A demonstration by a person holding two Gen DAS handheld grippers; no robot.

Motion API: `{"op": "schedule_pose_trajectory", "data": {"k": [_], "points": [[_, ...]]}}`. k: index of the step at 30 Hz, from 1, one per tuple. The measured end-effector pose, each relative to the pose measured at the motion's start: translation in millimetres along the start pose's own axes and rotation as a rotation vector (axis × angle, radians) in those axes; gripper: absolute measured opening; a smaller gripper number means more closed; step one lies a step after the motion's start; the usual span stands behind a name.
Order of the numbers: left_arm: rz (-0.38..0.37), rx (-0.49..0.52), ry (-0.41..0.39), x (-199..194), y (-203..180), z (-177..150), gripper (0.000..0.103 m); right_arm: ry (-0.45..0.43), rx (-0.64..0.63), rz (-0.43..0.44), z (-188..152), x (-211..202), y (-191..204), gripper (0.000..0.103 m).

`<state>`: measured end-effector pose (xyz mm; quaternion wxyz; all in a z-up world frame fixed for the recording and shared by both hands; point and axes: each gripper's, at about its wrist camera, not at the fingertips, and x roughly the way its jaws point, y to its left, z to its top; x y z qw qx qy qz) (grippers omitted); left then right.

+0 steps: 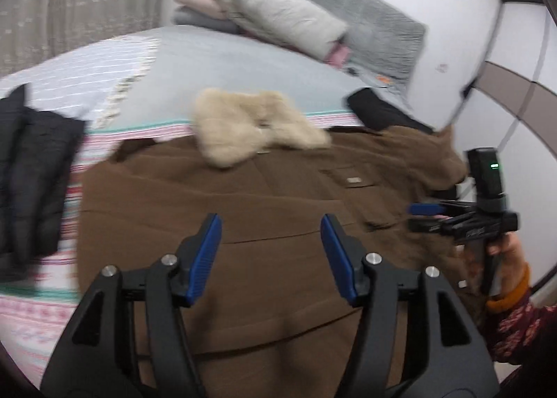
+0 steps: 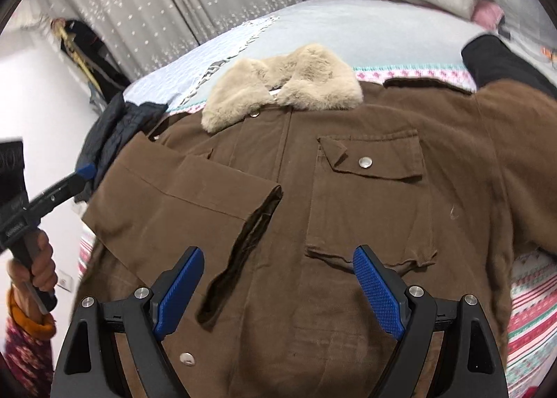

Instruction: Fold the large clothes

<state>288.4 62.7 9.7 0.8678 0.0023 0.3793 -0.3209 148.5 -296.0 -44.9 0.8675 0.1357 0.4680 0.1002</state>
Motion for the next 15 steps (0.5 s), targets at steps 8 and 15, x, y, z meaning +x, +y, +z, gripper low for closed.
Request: {"op": "schedule_pose_trajectory", "data": {"k": [8, 15], "points": [[0.176, -0.097, 0.004, -14, 79, -18, 0.060, 0.069, 0.103, 0.222, 19, 55, 8, 0.088], [0.194, -0.124, -0.014, -8, 100, -29, 0.059, 0.046, -0.082, 0.048, 39, 99, 59, 0.011]]}}
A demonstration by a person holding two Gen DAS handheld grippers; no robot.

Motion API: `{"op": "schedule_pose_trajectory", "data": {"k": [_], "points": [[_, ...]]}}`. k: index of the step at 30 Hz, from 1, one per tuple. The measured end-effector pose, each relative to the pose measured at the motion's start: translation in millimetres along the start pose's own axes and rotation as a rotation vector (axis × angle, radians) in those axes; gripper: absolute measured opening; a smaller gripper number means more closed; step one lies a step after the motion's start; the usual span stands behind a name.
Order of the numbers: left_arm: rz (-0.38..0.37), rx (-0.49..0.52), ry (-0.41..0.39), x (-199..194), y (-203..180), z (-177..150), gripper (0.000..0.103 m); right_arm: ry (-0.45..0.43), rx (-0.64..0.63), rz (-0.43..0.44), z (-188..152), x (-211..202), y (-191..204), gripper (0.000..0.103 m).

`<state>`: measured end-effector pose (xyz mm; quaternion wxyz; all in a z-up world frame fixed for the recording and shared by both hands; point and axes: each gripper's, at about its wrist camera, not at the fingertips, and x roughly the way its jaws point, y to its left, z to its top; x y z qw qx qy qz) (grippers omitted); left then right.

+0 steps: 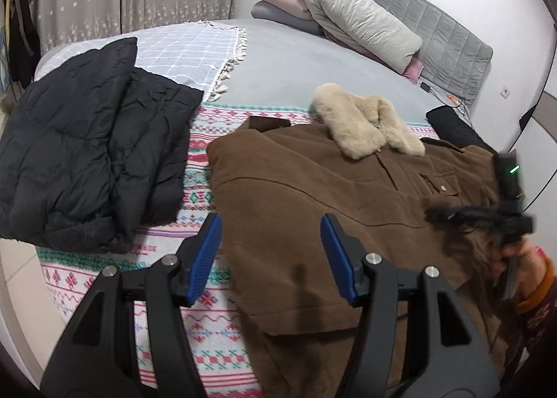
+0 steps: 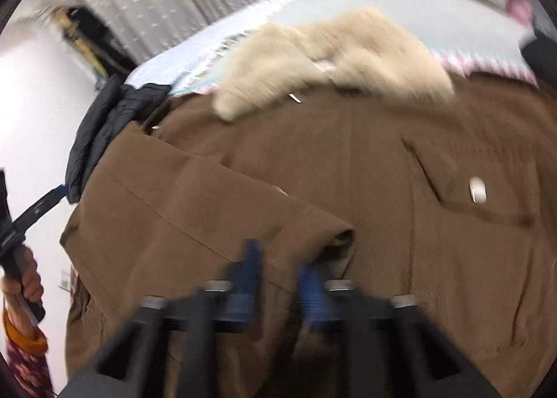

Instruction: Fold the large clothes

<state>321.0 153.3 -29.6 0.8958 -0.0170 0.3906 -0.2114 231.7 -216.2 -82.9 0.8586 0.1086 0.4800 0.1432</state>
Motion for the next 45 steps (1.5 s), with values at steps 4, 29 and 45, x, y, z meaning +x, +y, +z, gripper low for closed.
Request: {"op": "schedule_pose_trajectory", "data": {"k": [4, 29, 45], "points": [[-0.013, 0.003, -0.014, 2, 2, 8, 0.056, -0.162, -0.132, 0.019, 28, -55, 31, 0.009], [-0.087, -0.132, 0.303, 78, 3, -23, 0.043, 0.065, 0.243, 0.112, 10, -20, -93, 0.050], [0.027, 0.033, 0.143, 42, -40, 7, 0.049, -0.016, -0.033, -0.092, -8, -42, -36, 0.043]]}}
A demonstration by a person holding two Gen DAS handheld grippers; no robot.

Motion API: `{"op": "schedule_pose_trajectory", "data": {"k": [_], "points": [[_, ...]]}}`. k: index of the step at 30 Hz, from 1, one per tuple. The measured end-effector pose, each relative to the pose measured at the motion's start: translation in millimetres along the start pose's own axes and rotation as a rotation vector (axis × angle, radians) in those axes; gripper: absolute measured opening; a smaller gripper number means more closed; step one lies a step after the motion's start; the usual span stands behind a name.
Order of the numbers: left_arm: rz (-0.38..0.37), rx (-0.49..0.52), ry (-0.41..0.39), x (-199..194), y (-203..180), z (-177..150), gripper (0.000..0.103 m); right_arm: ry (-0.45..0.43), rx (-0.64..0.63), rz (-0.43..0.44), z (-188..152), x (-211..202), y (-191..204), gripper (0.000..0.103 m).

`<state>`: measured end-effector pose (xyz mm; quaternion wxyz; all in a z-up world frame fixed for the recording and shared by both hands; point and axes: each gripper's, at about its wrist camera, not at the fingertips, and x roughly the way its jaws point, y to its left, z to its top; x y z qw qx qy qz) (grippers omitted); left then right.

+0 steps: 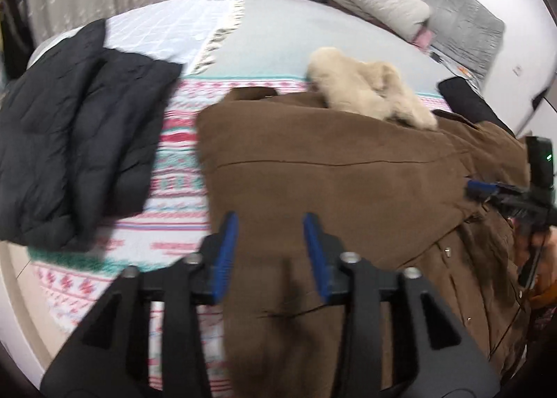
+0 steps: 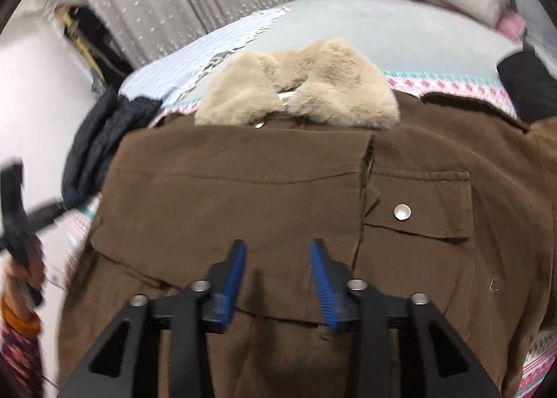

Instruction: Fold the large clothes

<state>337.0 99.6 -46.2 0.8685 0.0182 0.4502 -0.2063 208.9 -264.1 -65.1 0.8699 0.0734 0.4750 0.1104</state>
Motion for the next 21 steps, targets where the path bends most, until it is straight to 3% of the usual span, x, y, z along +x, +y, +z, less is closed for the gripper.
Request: {"op": "schedule_pose_trajectory", "data": {"k": [4, 6, 8, 9, 12, 14, 18, 21], "points": [[0.007, 0.040, 0.119, 49, -21, -26, 0.058, 0.026, -0.092, -0.095, -22, 21, 5, 0.043], [0.068, 0.096, 0.070, 51, -32, -36, 0.059, 0.012, -0.121, -0.126, -30, 19, 4, 0.044], [0.102, 0.100, 0.092, 42, -38, -29, 0.060, 0.027, -0.105, -0.136, -30, 9, 2, 0.045], [0.101, 0.090, 0.104, 37, -39, -26, 0.066, 0.035, -0.087, -0.135, -29, 0, -3, 0.046], [0.047, 0.037, 0.100, 10, -41, -17, 0.082, -0.031, -0.008, -0.134, -30, -46, -31, 0.057], [0.037, 0.023, 0.078, -15, -45, -13, 0.085, -0.106, 0.058, -0.172, -34, -83, -60, 0.075], [0.062, 0.028, 0.059, -46, -55, -11, 0.100, -0.203, 0.201, -0.280, -50, -155, -129, 0.080], [0.049, 0.009, 0.076, -59, -66, -4, 0.100, -0.223, 0.332, -0.340, -66, -196, -182, 0.080]]}}
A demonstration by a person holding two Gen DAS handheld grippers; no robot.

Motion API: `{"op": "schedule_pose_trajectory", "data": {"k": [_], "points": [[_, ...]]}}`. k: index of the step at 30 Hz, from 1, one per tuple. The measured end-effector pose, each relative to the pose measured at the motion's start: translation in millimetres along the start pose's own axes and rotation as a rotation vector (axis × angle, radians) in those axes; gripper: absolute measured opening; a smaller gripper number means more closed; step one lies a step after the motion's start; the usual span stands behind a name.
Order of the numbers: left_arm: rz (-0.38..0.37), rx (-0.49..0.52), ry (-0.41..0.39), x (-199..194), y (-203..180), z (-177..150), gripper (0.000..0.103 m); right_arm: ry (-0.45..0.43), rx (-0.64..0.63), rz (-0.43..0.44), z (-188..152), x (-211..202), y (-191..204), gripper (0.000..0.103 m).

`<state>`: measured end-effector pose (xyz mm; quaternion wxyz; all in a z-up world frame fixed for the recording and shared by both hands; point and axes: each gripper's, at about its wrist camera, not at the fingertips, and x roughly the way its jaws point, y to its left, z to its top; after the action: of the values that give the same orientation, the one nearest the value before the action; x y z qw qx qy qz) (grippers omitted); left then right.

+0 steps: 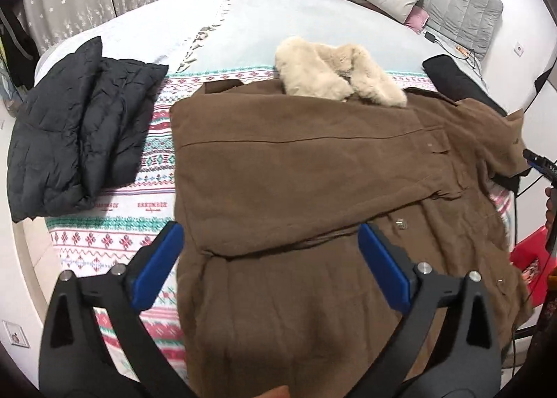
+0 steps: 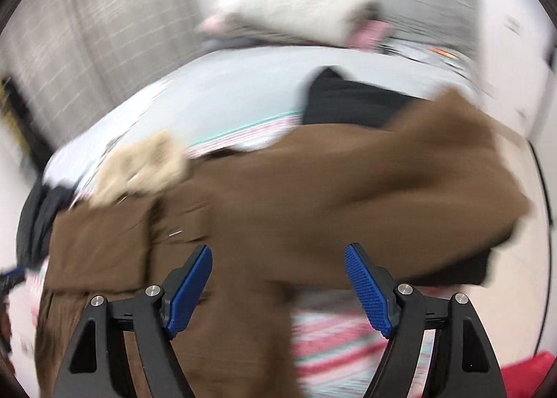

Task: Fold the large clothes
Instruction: 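Grasp the jacket sleeve cuff with the right gripper and lift it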

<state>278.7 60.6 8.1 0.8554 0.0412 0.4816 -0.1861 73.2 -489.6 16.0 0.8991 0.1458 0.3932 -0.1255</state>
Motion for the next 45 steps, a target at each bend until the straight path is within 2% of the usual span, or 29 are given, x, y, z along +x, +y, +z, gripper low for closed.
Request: {"op": "schedule_pose_trajectory", "data": {"k": [5, 11, 15, 19, 21, 23, 25, 29, 31, 34, 37, 41, 45], "points": [[-0.065, -0.092, 0.002, -13, -16, 6, 0.100, -0.016, 0.184, -0.110, 11, -25, -105, 0.080], [-0.104, -0.122, -0.025, 0, -42, 14, 0.100, -0.043, 0.460, -0.149, 10, -26, -201, 0.080], [-0.067, -0.117, -0.033, 27, -55, 16, 0.100, -0.054, 0.645, -0.075, 4, -5, -247, 0.080], [-0.048, -0.104, -0.051, 50, -61, 13, 0.100, -0.087, 0.770, 0.012, 3, 18, -267, 0.079], [-0.049, -0.110, -0.085, 56, -61, 10, 0.100, -0.145, 0.812, 0.054, 3, 23, -271, 0.063], [-0.073, -0.116, -0.114, 62, -58, 7, 0.100, -0.163, 0.801, 0.040, 9, 26, -270, 0.017], [-0.089, -0.118, -0.137, 66, -55, 4, 0.100, -0.207, 0.762, -0.023, 17, 15, -264, 0.012], [-0.137, -0.122, -0.184, 69, -44, -4, 0.100, -0.330, 0.619, -0.046, 42, -34, -225, 0.010], [-0.161, -0.138, -0.191, 70, -37, -7, 0.100, -0.371, 0.541, -0.031, 58, -58, -201, 0.010], [-0.174, -0.164, -0.185, 70, -26, -7, 0.100, -0.442, 0.428, 0.038, 82, -103, -154, 0.010], [-0.211, -0.183, -0.212, 63, -17, -8, 0.100, -0.489, 0.300, 0.111, 107, -140, -92, 0.010], [-0.267, -0.197, -0.255, 54, -9, -9, 0.100, -0.482, 0.142, 0.200, 131, -156, -9, 0.009], [-0.319, -0.210, -0.278, 51, -3, -9, 0.100, -0.427, -0.039, 0.322, 144, -147, 77, 0.009]]}}
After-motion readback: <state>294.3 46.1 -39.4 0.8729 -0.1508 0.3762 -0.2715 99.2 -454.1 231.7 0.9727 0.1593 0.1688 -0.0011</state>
